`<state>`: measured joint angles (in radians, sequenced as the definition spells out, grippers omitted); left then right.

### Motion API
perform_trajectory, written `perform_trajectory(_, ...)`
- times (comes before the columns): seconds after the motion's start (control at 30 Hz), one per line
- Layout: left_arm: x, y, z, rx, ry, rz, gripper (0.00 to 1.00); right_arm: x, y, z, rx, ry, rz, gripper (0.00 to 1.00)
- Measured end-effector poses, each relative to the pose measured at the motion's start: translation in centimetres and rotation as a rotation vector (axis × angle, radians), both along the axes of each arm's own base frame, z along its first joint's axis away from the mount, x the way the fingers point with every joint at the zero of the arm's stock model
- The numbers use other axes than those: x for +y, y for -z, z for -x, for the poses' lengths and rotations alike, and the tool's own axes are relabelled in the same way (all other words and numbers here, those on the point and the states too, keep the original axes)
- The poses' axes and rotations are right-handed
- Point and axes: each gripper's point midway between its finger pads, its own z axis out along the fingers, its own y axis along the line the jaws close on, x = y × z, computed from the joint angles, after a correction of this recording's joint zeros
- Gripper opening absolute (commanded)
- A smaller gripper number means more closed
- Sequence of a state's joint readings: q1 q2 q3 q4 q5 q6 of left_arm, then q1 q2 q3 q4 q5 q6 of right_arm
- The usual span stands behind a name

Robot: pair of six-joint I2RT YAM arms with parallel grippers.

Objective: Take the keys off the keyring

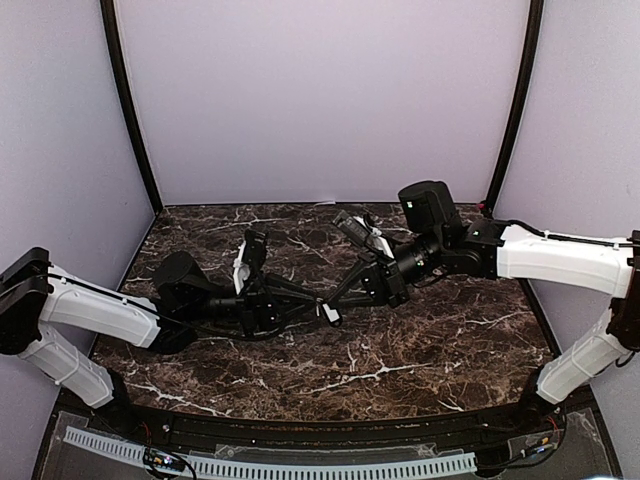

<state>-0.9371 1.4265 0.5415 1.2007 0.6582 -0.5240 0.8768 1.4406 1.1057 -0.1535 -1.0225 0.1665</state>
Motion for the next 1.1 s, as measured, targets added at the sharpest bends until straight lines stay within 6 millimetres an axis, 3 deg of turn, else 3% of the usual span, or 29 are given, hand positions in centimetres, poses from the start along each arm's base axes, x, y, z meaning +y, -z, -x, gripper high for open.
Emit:
perform_trajectory(0.2,0.0,-0.3,0.2,0.003,0.015,0.015,0.2,0.0,-0.1,0.0,0.007,0.0,-0.001,0.0)
perform_trajectory(0.33,0.0,-0.3,0.4,0.013,0.03,0.02,0.0,0.0,-0.1,0.0,0.008,0.001,-0.002,0.0)
perform_trajectory(0.53,0.0,-0.4,0.7,0.009,0.044,0.025,0.0,0.1,0.0,-0.2,-0.001,0.006,-0.016,0.0)
perform_trajectory(0.6,-0.1,-0.1,0.5,0.021,0.034,0.014,0.0,-0.1,0.4,-0.6,-0.005,0.018,-0.022,0.09)
perform_trajectory(0.67,-0.1,0.4,-0.1,0.052,-0.004,-0.014,0.0,-0.2,1.1,-1.3,-0.003,0.044,-0.024,0.32)
perform_trajectory(0.8,0.3,1.0,-1.3,0.117,-0.09,-0.074,0.0,-1.1,3.6,-3.4,-0.014,0.154,-0.011,0.58)
perform_trajectory(0.97,0.6,0.5,-3.8,0.229,-0.236,-0.157,0.0,-2.5,5.6,-5.7,-0.075,0.343,-0.027,0.62)
perform_trajectory(1.1,0.7,0.2,-6.2,0.36,-0.332,-0.216,0.0,-3.5,6.0,-5.7,-0.141,0.481,-0.116,0.61)
